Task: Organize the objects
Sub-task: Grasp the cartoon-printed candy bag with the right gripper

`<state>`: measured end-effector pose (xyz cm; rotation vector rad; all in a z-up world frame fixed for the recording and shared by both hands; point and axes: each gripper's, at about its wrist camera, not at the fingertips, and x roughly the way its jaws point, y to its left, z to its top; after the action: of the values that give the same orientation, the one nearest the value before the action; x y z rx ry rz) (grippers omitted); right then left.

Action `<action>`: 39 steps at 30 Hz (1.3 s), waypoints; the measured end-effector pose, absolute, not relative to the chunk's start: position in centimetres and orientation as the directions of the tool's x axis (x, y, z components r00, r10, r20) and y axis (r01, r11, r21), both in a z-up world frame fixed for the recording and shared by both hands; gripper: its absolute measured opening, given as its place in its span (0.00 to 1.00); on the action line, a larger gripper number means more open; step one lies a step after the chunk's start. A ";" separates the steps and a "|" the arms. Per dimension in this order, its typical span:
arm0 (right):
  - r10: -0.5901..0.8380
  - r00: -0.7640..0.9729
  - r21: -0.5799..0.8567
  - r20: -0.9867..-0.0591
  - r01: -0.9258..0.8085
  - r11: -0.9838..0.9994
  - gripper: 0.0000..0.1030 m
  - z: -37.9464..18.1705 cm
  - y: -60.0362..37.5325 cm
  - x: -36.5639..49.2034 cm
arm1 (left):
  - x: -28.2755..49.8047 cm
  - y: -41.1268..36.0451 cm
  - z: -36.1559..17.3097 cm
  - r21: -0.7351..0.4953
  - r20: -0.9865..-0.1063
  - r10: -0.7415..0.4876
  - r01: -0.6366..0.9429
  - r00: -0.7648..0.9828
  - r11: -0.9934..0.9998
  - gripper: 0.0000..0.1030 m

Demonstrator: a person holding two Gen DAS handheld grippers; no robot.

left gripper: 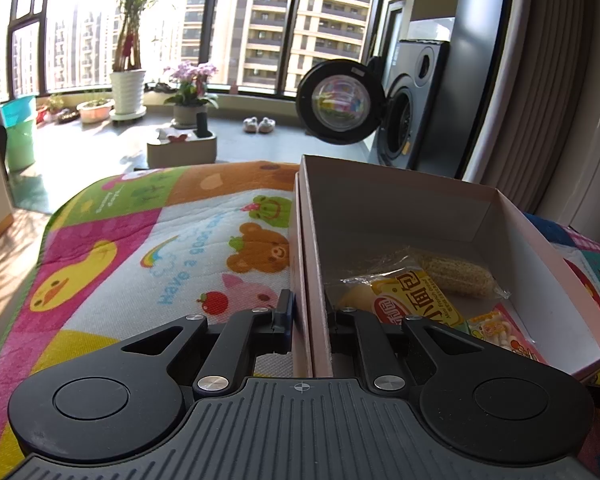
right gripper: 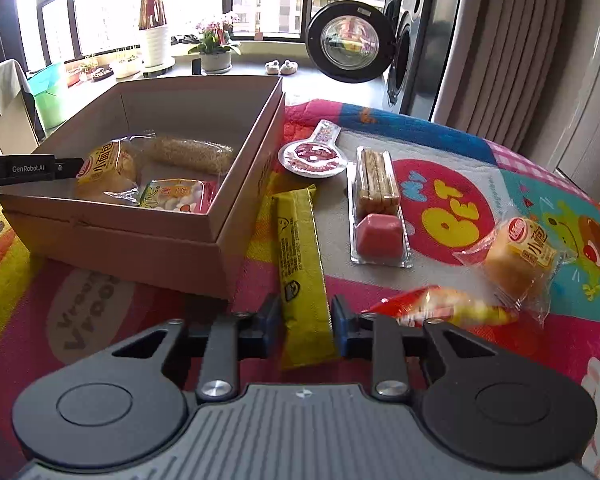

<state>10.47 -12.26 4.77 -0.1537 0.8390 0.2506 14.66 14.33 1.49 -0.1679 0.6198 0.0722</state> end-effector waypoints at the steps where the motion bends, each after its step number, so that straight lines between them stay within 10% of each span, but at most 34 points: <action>1: 0.154 0.637 -0.027 -0.755 -0.266 0.964 0.24 4.8 -12.8 9.9 | 14.7 14.3 1.5 -0.135 -0.583 0.017 -0.118 0.812 0.984 0.13; 10: 0.208 0.628 0.032 -0.750 -0.281 0.959 0.26 6.0 -14.6 2.8 | 14.7 14.3 1.5 -0.139 -0.584 0.014 -0.117 0.812 0.983 0.13; 20: 0.031 0.767 -0.069 -0.641 -0.098 0.993 0.83 7.9 -18.7 5.3 | 14.6 14.3 1.5 -0.137 -0.583 0.015 -0.117 0.813 0.984 0.13; 31: 0.272 0.642 0.239 -0.716 -0.140 0.961 0.83 4.9 -20.8 8.9 | 14.6 14.4 1.5 -0.140 -0.582 0.014 -0.117 0.813 0.983 0.13; 39: 0.082 0.722 -0.056 -0.687 -0.165 0.985 0.83 5.6 -18.2 8.0 | 14.5 14.4 1.6 -0.138 -0.582 0.015 -0.117 0.813 0.984 0.13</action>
<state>7.97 -18.21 5.63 -0.1161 0.7518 0.1362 14.50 14.36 1.60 -0.1705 0.6177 0.0711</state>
